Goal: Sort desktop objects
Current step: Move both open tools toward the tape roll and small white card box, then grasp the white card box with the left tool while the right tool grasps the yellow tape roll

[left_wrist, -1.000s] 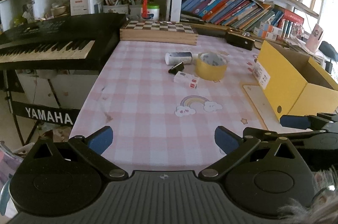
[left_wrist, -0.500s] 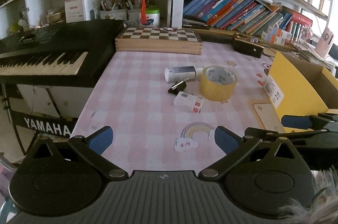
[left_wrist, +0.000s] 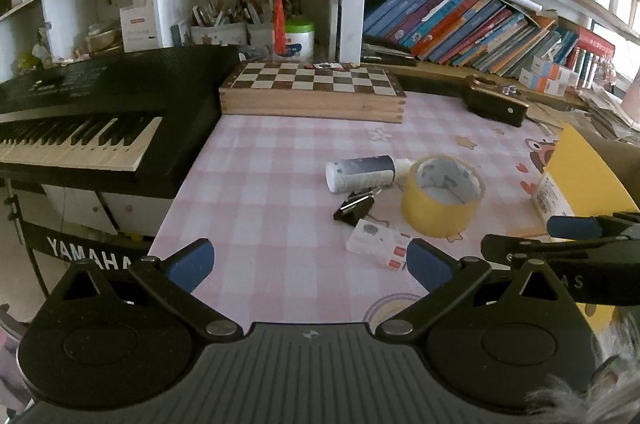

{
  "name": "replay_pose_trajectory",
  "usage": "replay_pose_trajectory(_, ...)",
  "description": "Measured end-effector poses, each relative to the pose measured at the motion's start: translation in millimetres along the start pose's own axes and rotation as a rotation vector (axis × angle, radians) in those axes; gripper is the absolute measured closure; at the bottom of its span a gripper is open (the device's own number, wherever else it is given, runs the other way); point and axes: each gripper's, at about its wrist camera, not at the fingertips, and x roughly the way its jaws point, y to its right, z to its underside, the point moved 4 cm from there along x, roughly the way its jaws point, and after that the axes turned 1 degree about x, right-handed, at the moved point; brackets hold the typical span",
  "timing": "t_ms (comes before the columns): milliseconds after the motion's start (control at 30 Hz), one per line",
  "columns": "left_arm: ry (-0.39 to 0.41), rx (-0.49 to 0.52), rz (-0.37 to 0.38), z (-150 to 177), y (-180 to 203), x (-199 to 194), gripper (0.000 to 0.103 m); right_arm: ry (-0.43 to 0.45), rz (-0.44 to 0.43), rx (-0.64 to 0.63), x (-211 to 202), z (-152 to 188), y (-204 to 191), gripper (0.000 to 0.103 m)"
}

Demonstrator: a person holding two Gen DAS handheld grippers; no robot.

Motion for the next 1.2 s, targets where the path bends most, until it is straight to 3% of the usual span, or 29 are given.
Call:
replay_pose_trajectory(233, -0.043, 0.031, 0.045, -4.0, 6.5, 26.4, 0.000, -0.002, -0.001, -0.004, 22.0, -17.8, 0.3, 0.022)
replay_pose_trajectory(433, -0.079, 0.131, 0.073, 1.5, 23.4, 57.6, 0.004, -0.005, 0.011, 0.002, 33.7, -28.5, 6.8, 0.022)
replay_pose_trajectory(733, -0.141, 0.224, 0.161, 2.3, 52.7, 101.9, 0.033, -0.034, -0.012, -0.008, 50.5, -38.5, 7.5, 0.021)
replay_pose_trajectory(800, -0.159, 0.232, 0.176, 3.8, 55.9, 107.1, 0.039, -0.046, -0.021, -0.017, 56.1, -40.7, 5.5, 0.018)
replay_pose_trajectory(1200, -0.162, 0.191, 0.203, -0.1, 52.9, 111.4, 0.050, -0.106, -0.024, -0.072, 91.2, -49.0, -3.6, 0.006)
